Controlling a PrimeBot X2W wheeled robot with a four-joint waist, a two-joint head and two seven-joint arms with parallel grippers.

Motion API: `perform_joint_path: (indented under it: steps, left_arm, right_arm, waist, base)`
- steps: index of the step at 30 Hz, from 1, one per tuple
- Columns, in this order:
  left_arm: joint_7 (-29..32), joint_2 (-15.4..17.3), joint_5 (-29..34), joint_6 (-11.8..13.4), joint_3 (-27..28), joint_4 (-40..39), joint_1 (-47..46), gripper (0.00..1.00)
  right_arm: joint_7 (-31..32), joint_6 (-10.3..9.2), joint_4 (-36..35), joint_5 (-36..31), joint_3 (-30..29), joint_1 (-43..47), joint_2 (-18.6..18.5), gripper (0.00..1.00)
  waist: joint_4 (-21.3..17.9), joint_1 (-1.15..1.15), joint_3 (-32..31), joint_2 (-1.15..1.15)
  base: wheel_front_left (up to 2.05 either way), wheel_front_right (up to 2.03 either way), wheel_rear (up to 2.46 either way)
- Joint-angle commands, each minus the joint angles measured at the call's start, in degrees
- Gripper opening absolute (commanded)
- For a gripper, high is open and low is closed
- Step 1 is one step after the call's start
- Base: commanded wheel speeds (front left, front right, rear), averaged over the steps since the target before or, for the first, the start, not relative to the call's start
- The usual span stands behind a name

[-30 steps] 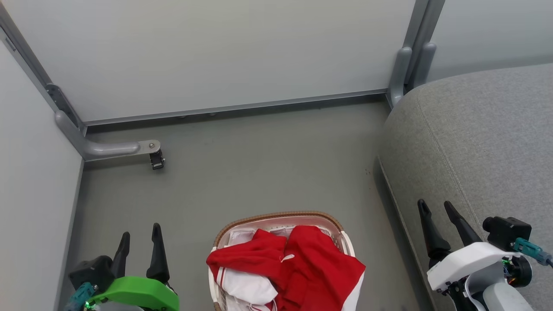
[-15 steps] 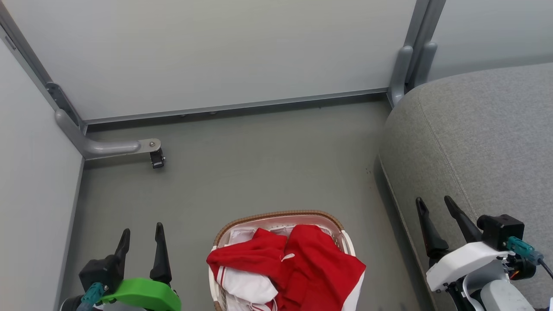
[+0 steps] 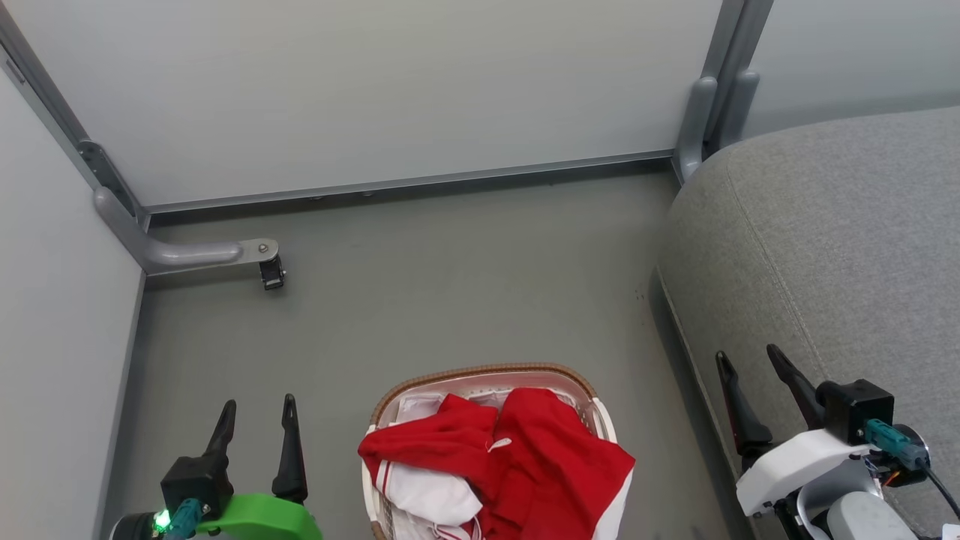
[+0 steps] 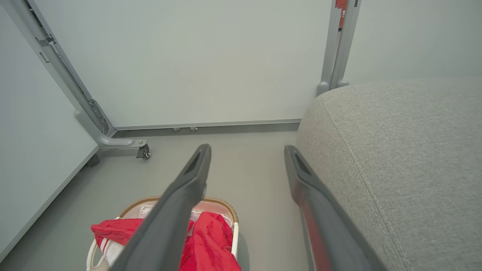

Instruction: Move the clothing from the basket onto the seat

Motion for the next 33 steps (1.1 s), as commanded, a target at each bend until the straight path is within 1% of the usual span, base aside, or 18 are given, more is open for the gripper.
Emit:
perform_joint_path:
  steps: [1,7,15,24,29,33]
  left_arm:
    - [-0.5,0.4,1.1,0.4,-0.2,0.1,0.6,1.0]
    - [-1.1,0.4,3.0,0.6,-1.9,0.5,-0.2,1.0]
    - [-2.0,0.4,5.1,1.1,-5.2,1.9,-3.8,1.0]
    - [-1.9,0.4,4.8,1.5,-10.2,4.9,-10.5,1.0]
    - [-1.9,0.4,5.7,1.1,-12.6,7.2,-14.4,1.0]
    - [-1.9,0.4,6.6,0.8,-13.5,9.6,-17.0,1.0]
  right_arm:
    - [-0.6,0.02,0.1,-1.2,0.2,0.4,-0.4,1.0]
    - [-1.2,0.02,-0.2,-3.3,0.9,-1.0,-0.7,1.0]
    - [-2.0,0.01,-1.7,-5.5,2.2,-4.1,-1.3,1.0]
    - [-2.0,0.01,-3.9,-4.7,3.8,-8.8,-1.5,1.0]
    - [-2.0,0.01,-5.1,-4.2,4.6,-11.2,-1.0,1.0]
    - [-2.0,0.01,-6.3,-4.1,5.2,-12.8,-0.5,1.0]
  waist:
    - [0.0,0.0,0.1,0.0]
    - [-0.4,0.0,2.5,0.0]
    - [-2.0,0.0,9.3,0.0]
    - [-5.6,0.0,17.8,0.0]
    - [-7.8,0.0,21.8,0.0]
    - [-9.7,0.0,24.7,0.0]
  base:
    - [0.0,0.0,0.0]
    - [0.0,0.0,0.0]
    - [0.0,0.0,0.0]
    - [0.0,0.0,0.0]
    - [0.0,0.0,0.0]
    - [0.0,0.0,0.0]
